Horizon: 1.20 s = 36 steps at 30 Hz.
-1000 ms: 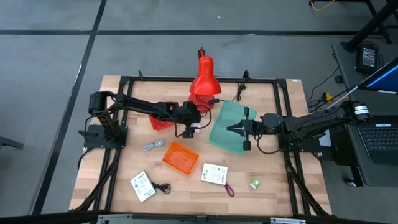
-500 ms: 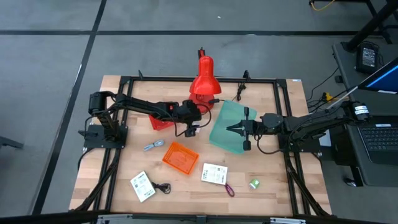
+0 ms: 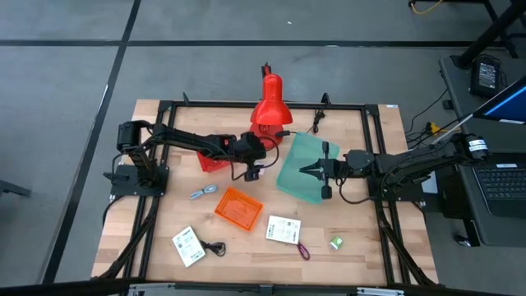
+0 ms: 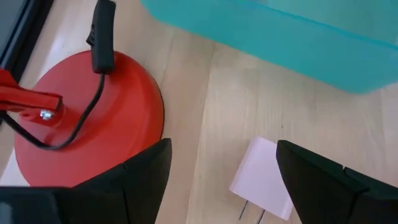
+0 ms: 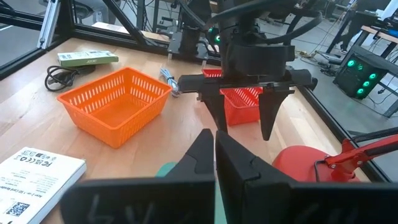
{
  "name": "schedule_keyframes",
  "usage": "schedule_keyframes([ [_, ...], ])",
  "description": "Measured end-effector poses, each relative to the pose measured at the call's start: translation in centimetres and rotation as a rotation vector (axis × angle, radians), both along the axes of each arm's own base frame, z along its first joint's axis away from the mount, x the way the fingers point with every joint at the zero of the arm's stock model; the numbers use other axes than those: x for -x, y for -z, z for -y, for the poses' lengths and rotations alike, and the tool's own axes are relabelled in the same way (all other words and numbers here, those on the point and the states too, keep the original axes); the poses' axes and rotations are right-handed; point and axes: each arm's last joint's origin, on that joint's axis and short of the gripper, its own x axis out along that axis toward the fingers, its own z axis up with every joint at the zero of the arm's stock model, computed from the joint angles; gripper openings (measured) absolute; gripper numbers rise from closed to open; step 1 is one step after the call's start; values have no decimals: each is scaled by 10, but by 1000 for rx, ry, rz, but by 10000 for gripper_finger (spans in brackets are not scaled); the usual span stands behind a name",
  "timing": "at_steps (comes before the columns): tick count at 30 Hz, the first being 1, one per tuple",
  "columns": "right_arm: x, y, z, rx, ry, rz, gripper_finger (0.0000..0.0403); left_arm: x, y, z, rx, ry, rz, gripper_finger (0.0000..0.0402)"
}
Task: Pick and place items into bin
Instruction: Put the white charger adapter into the red bin
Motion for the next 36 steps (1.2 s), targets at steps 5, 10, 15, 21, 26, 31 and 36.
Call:
schedule_keyframes([
  [5, 0, 0, 0, 0, 0, 0, 0, 0, 0, 0, 10, -11, 4, 283],
  [10, 0, 0, 0, 0, 0, 0, 0, 0, 0, 0, 21, -26, 9, 283],
  [15, 0, 0, 0, 0, 0, 0, 0, 0, 0, 0, 22, -20, 8, 283],
  [21, 0, 0, 0, 0, 0, -5, 0, 2, 2, 5, 106, 106, -20, 283],
  [26, 0, 1, 0, 1, 0, -6, 0, 1, 2, 6, 105, 96, -20, 283],
  [31, 0, 1, 0, 2, -1, -6, 0, 2, 3, 6, 93, 105, -34, 283],
  [36, 0, 1, 0, 3, -1, -6, 0, 3, 4, 7, 87, 117, -53, 283],
])
